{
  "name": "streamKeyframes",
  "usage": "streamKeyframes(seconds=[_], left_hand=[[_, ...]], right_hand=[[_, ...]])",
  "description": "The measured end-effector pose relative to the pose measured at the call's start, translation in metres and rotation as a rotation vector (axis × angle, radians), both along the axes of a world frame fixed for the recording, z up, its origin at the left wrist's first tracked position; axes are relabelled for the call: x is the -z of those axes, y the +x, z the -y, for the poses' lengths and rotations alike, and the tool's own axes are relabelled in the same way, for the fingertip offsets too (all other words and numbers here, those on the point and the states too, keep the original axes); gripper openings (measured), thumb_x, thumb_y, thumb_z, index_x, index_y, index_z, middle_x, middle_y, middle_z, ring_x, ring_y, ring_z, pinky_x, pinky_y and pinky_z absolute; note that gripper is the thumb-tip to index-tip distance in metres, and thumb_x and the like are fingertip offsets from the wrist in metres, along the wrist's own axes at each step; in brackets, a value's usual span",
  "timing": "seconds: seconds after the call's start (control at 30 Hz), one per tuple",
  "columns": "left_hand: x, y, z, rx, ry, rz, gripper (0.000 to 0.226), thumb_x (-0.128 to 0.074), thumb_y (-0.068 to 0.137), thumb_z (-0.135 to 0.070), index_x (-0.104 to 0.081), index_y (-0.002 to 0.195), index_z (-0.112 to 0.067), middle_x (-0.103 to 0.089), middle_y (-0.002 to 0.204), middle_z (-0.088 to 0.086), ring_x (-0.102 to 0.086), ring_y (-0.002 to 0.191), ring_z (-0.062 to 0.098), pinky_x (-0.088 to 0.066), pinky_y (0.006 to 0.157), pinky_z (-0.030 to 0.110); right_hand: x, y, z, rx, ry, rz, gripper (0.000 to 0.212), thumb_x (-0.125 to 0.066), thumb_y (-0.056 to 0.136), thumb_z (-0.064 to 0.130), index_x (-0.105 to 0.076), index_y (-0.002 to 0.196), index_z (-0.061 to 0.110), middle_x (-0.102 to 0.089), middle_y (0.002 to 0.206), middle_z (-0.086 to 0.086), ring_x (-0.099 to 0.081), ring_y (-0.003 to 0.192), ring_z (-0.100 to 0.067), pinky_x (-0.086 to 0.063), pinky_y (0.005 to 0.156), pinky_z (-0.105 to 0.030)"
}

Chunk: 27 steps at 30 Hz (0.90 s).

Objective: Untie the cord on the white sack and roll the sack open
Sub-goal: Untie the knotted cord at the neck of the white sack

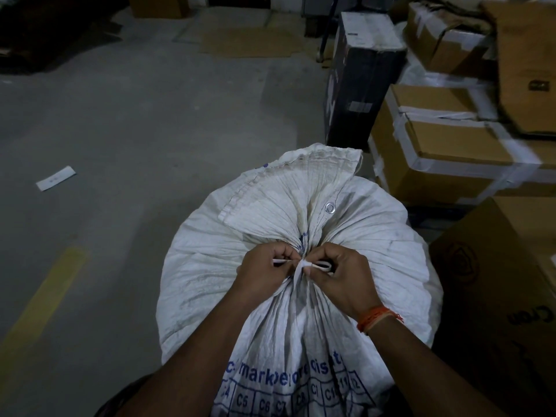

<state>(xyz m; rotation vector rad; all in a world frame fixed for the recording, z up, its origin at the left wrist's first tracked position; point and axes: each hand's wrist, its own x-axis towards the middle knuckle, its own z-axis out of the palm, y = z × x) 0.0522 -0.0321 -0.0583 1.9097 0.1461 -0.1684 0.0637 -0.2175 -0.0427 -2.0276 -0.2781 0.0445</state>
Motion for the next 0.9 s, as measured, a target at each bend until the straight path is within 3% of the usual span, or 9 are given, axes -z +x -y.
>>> streamKeyframes(seconds=[0.17, 0.33, 0.43, 0.57, 0.7, 0.9], left_hand=[[-0.0036, 0.0, -0.003, 0.015, 0.024, 0.009, 0.011, -0.078, 0.091, -0.012, -0.081, 0.089, -0.022, -0.082, 0.087, -0.009, -0.074, 0.085, 0.002, -0.056, 0.085, 0.024], [-0.0043, -0.0006, -0.0096, 0.007, 0.042, -0.004, 0.008, -0.079, 0.089, -0.016, -0.081, 0.088, -0.024, -0.083, 0.088, -0.006, -0.078, 0.088, 0.015, -0.063, 0.09, 0.043], [-0.0045, -0.0013, -0.0094, 0.008, 0.07, -0.012, 0.009, -0.079, 0.089, -0.016, -0.079, 0.087, -0.025, -0.082, 0.086, -0.005, -0.078, 0.087, 0.019, -0.062, 0.09, 0.048], [-0.0047, -0.0023, -0.0057, 0.016, 0.092, -0.016, 0.009, -0.077, 0.088, -0.02, -0.079, 0.084, -0.028, -0.082, 0.085, -0.009, -0.077, 0.087, 0.013, -0.059, 0.094, 0.049], [-0.0028, -0.0047, -0.0023, 0.009, 0.064, -0.006, 0.006, -0.073, 0.084, -0.029, -0.079, 0.085, -0.03, -0.081, 0.088, -0.014, -0.076, 0.091, 0.007, -0.058, 0.097, 0.049], [0.0003, -0.0046, -0.0024, -0.02, -0.022, -0.025, 0.008, -0.078, 0.089, -0.014, -0.082, 0.086, -0.02, -0.082, 0.086, -0.002, -0.075, 0.083, 0.012, -0.062, 0.09, 0.048]], right_hand=[[0.0018, 0.0001, -0.0003, -0.001, 0.009, -0.008, 0.013, -0.084, 0.077, 0.011, -0.076, 0.081, 0.022, -0.076, 0.08, 0.008, -0.071, 0.078, -0.007, -0.06, 0.074, -0.031], [0.0002, -0.0003, -0.0004, 0.004, 0.005, -0.007, 0.014, -0.084, 0.077, 0.009, -0.075, 0.08, 0.02, -0.076, 0.08, 0.008, -0.071, 0.078, -0.006, -0.057, 0.072, -0.022], [-0.0004, -0.0005, -0.0011, 0.007, 0.001, -0.013, 0.014, -0.084, 0.077, 0.009, -0.075, 0.08, 0.02, -0.076, 0.08, 0.008, -0.07, 0.077, -0.005, -0.058, 0.072, -0.024], [0.0001, -0.0043, 0.0019, 0.004, 0.011, -0.003, 0.015, -0.083, 0.078, 0.009, -0.074, 0.08, 0.021, -0.076, 0.081, 0.007, -0.071, 0.079, -0.008, -0.059, 0.074, -0.028], [0.0025, -0.0072, 0.0021, 0.011, 0.039, 0.006, 0.017, -0.083, 0.078, 0.006, -0.074, 0.08, 0.021, -0.075, 0.082, 0.007, -0.071, 0.08, -0.008, -0.058, 0.075, -0.024], [0.0023, -0.0019, -0.002, 0.001, 0.032, -0.002, 0.018, -0.084, 0.077, 0.006, -0.075, 0.079, 0.021, -0.076, 0.08, 0.008, -0.071, 0.079, -0.005, -0.055, 0.073, -0.016]])
